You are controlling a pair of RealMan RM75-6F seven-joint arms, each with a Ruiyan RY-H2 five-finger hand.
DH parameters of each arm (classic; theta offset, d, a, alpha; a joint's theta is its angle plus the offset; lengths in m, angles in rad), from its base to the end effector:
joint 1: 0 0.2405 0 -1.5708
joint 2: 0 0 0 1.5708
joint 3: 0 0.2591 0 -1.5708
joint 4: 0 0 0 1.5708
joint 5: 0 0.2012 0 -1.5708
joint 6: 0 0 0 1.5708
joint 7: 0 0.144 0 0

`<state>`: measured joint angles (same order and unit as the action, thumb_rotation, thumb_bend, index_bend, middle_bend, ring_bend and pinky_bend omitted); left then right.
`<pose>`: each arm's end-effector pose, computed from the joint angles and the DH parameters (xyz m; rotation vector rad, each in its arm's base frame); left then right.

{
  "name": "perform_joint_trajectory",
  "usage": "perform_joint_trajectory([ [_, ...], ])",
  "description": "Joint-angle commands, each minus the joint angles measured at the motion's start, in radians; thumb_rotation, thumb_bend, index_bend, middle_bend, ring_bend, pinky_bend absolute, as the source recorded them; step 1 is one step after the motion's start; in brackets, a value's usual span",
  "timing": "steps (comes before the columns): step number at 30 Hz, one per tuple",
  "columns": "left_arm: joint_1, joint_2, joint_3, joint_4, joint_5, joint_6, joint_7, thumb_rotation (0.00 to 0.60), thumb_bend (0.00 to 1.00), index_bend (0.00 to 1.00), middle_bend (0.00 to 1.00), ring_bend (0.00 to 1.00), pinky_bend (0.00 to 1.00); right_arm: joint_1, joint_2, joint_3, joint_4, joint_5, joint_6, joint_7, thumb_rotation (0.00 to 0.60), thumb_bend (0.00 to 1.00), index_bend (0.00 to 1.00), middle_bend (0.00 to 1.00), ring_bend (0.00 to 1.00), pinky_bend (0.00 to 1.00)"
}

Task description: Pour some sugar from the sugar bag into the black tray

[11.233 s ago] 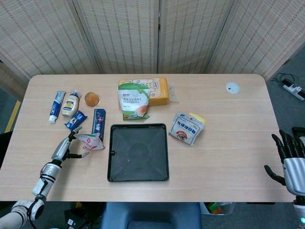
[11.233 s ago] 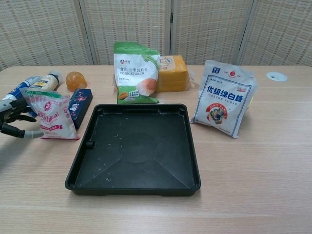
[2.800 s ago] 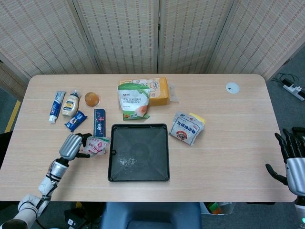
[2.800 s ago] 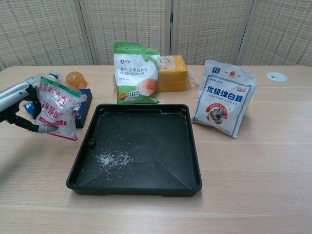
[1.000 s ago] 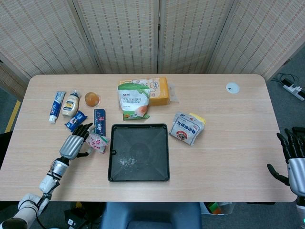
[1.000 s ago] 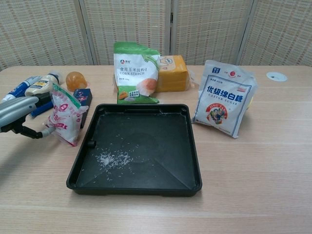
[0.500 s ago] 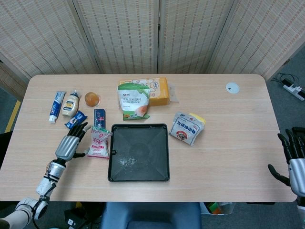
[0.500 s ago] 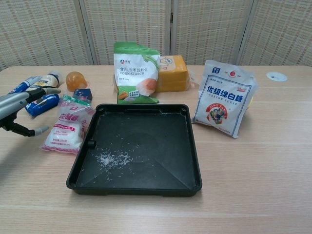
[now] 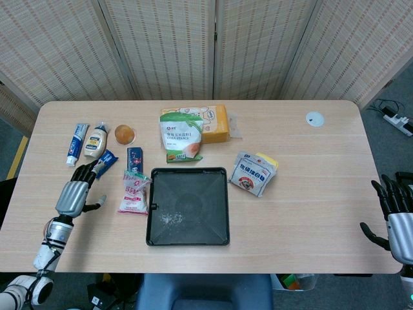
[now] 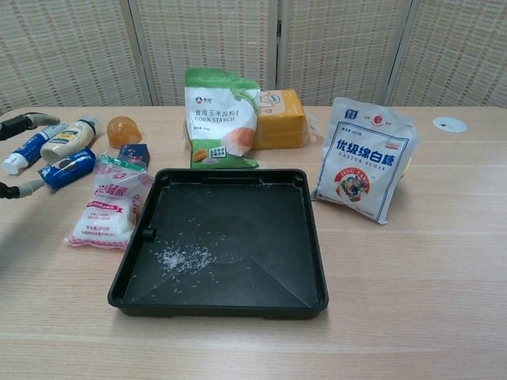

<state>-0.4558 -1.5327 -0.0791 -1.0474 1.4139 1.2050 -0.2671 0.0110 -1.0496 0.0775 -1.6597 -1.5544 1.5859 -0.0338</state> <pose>-0.3034 0.3145 0.0588 -1.5414 -1.0075 -1.0357 -0.3026 -0.1622 0.2000 1.3389 -0.7870 0.9187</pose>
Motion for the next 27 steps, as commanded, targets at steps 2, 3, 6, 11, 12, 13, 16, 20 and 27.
perform_joint_trajectory([
  [2, 0.061, 0.103, -0.036, -0.161, -0.073, 0.052, 0.128, 0.600, 0.42, 0.00, 0.00, 0.00, 0.02, 0.008, 0.002, -0.003, 0.000, 0.006, -0.018, 0.015, 0.600, 0.26, 0.00, 0.00, 0.05, 0.00],
  [3, 0.071, 0.116, -0.036, -0.183, -0.082, 0.059, 0.149, 0.600, 0.43, 0.00, 0.00, 0.00, 0.02, 0.009, 0.000, -0.003, 0.002, 0.007, -0.022, 0.018, 0.600, 0.26, 0.00, 0.00, 0.05, 0.00],
  [6, 0.107, 0.162, -0.033, -0.259, -0.113, 0.081, 0.211, 0.600, 0.45, 0.00, 0.00, 0.00, 0.03, 0.015, -0.004, -0.007, 0.012, 0.005, -0.036, 0.041, 0.600, 0.25, 0.00, 0.00, 0.05, 0.00],
  [11, 0.177, 0.226, -0.033, -0.377, -0.153, 0.155, 0.283, 0.600, 0.46, 0.00, 0.00, 0.00, 0.03, 0.033, -0.005, -0.016, 0.029, -0.005, -0.068, 0.086, 0.600, 0.26, 0.00, 0.00, 0.06, 0.00],
  [12, 0.185, 0.232, -0.033, -0.389, -0.154, 0.166, 0.289, 0.600, 0.46, 0.00, 0.00, 0.00, 0.04, 0.035, -0.007, -0.016, 0.031, -0.008, -0.070, 0.090, 0.600, 0.26, 0.00, 0.00, 0.06, 0.00],
  [13, 0.202, 0.242, -0.030, -0.411, -0.155, 0.187, 0.299, 0.600, 0.46, 0.00, 0.00, 0.00, 0.04, 0.039, -0.011, -0.017, 0.034, -0.012, -0.073, 0.098, 0.600, 0.26, 0.00, 0.00, 0.06, 0.00],
  [16, 0.241, 0.260, -0.022, -0.454, -0.152, 0.238, 0.320, 0.600, 0.46, 0.00, 0.00, 0.00, 0.04, 0.049, -0.021, -0.018, 0.042, -0.021, -0.081, 0.110, 0.600, 0.26, 0.00, 0.00, 0.06, 0.00],
  [20, 0.285, 0.275, 0.005, -0.502, -0.125, 0.284, 0.335, 0.600, 0.46, 0.00, 0.00, 0.00, 0.04, 0.061, -0.038, -0.019, 0.058, -0.030, -0.088, 0.121, 0.600, 0.26, 0.00, 0.00, 0.07, 0.00],
  [27, 0.340, 0.308, 0.043, -0.591, -0.104, 0.317, 0.377, 0.600, 0.46, 0.00, 0.00, 0.00, 0.04, 0.077, -0.064, -0.026, 0.089, -0.032, -0.111, 0.145, 0.600, 0.26, 0.00, 0.00, 0.07, 0.00],
])
